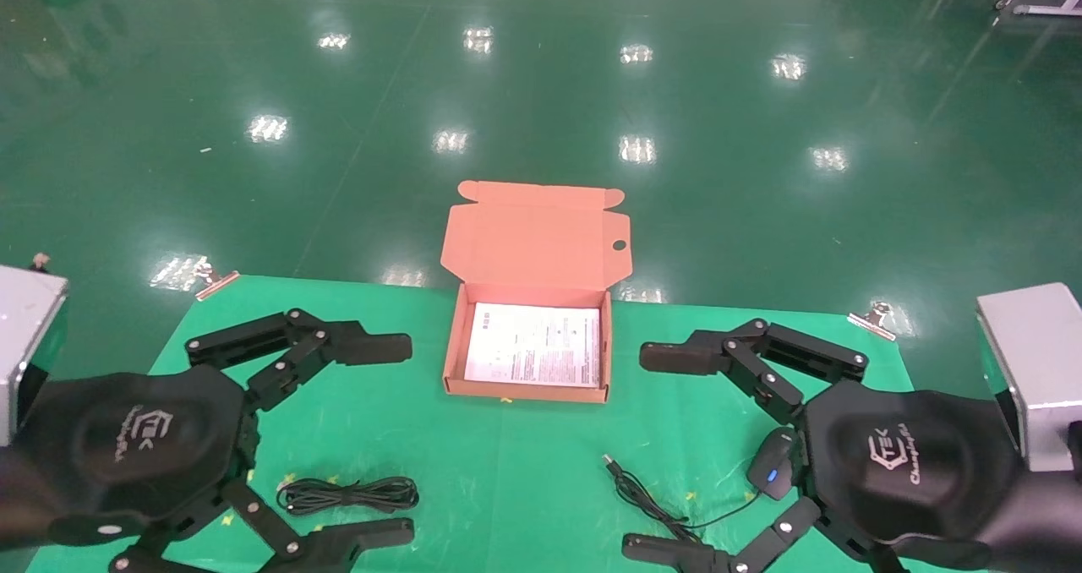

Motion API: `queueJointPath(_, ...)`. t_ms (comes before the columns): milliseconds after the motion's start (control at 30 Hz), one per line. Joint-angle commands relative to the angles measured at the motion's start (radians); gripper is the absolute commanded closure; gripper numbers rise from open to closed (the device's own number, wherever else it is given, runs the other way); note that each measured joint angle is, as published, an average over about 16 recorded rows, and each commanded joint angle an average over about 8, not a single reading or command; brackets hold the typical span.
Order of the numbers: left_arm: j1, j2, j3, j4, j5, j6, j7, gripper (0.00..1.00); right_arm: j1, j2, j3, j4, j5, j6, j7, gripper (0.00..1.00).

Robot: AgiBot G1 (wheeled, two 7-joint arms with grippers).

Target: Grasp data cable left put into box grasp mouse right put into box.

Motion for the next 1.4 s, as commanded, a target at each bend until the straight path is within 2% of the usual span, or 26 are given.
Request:
queueJointPath(33, 0.000, 0.000, 0.000, 0.000, 0.000, 0.000, 0.000, 0.00, 0.000, 0.000, 0.000, 0.000, 0.000, 0.000, 0.000, 0.00)
queueJointPath(600, -0.004, 0.002, 0.004, 0.001, 0.008, -0.004, 0.000, 0.00, -0.002, 0.001, 0.001, -0.004, 0.001, 0.000, 0.000, 0.00)
queueJointPath(767, -0.017, -0.003, 0.018, -0.007, 0.041, -0.002, -0.010, 0.00, 0.010, 0.015, -0.004, 0.004, -0.034, -0.005, -0.018, 0.00)
queueJointPath(900, -0.048, -0.006, 0.049, -0.026, 0.113, -0.003, -0.030, 0.00, 0.057, 0.030, -0.033, 0.034, -0.132, -0.031, -0.047, 0.00)
queueJointPath(1067, -0.121, -0.002, 0.112, -0.046, 0.254, 0.011, -0.068, 0.00, 0.171, 0.021, -0.123, 0.059, -0.314, -0.071, -0.092, 0.00)
queueJointPath(1400, -0.277, 0.068, 0.298, -0.036, 0.625, 0.056, -0.076, 0.00, 0.439, -0.055, -0.432, 0.071, -0.685, -0.086, -0.223, 0.00)
